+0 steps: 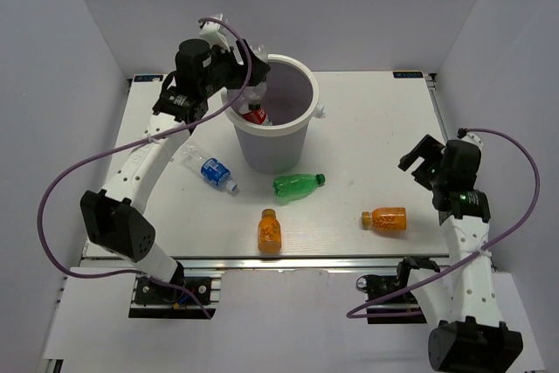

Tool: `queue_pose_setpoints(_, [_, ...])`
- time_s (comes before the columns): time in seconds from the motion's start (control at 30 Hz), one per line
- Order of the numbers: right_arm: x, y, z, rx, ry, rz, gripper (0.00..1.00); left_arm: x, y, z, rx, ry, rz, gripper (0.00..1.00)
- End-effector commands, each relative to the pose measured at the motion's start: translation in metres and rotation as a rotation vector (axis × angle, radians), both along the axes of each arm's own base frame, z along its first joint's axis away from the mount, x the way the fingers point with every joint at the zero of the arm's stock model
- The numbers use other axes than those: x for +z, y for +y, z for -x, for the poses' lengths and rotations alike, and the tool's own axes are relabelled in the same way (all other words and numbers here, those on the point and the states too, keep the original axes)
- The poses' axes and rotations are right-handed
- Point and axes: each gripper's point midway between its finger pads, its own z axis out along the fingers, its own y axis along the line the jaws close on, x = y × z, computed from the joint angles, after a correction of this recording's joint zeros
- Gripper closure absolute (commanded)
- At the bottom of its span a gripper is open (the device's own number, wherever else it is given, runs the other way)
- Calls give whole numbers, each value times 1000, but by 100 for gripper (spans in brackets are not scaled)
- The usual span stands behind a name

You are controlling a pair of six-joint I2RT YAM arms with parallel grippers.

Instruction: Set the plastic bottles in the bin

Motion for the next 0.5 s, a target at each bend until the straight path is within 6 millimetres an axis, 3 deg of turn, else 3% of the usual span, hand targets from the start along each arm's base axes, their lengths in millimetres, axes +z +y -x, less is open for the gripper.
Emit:
queue_pose_setpoints(0.0, [-21, -5, 35, -60, 127, -3, 11, 14, -3, 6, -41, -35, -42, 15])
queue_pose_setpoints(0.07, [-21, -4, 44, -56, 145, 0, 11, 13, -5, 6, -50, -37, -52, 2])
queue_pose_setpoints(0.23, [-43, -7, 81, -40, 363, 40, 11, 26, -12, 2, -80, -62, -27, 2])
queue_pose_setpoints(0.33, [-56, 12, 91, 12, 397, -51, 11, 29, -1, -8, -5, -50, -57, 2])
queue_pose_setpoints(0.47, [-70, 20, 98, -6, 405, -112, 11, 53, 34, -14, 160, -104, -58, 2])
